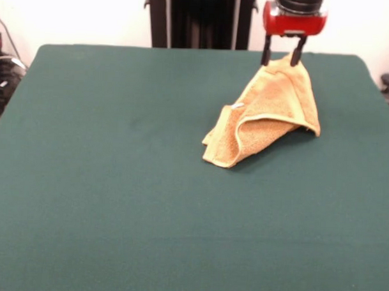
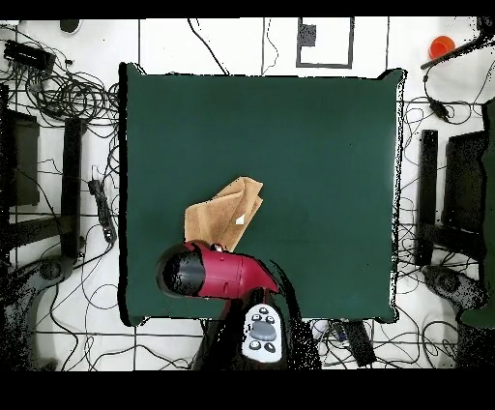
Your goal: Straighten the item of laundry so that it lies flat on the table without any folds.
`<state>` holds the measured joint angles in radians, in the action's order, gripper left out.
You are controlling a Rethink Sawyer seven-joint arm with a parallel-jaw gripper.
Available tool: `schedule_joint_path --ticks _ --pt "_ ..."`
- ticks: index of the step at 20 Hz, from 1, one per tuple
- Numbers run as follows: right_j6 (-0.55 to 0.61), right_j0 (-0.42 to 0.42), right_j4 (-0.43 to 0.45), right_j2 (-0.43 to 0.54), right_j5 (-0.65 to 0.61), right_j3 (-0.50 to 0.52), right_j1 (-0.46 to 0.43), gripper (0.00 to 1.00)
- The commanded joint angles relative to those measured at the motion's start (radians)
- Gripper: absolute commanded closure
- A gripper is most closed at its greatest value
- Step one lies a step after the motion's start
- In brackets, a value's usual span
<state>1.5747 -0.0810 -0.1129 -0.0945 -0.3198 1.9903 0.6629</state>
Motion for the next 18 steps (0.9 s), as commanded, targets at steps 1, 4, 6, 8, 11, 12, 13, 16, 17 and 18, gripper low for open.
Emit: schedule_joint_path --ticks 1,4,6,8,11,12,13,16,17,18 --pt "0.303 -0.026 -0.099 0.032 0.060 -0.018 -0.017 0.00" --pt "0.302 -0.025 -0.117 0.036 0.052 -0.014 -0.017 0.00" --pt "0.298 -0.023 -0.124 0.042 0.060 -0.008 -0.016 0.00" --pt "0.287 -0.016 -0.128 0.050 0.068 -0.009 -0.019 0.00" --pt "0.279 -0.020 -0.130 0.039 0.060 -0.012 -0.021 0.00" --pt "0.278 -0.021 -0.131 0.035 0.057 -0.015 -0.023 0.00" --pt "0.275 -0.020 -0.132 0.037 0.059 -0.015 -0.024 0.00" --pt "0.267 -0.016 -0.131 0.042 0.064 -0.014 -0.026 0.00" --pt "0.264 -0.020 -0.128 0.035 0.058 -0.018 -0.028 0.00" --pt "0.260 -0.025 -0.123 0.026 0.049 -0.023 -0.032 0.00"
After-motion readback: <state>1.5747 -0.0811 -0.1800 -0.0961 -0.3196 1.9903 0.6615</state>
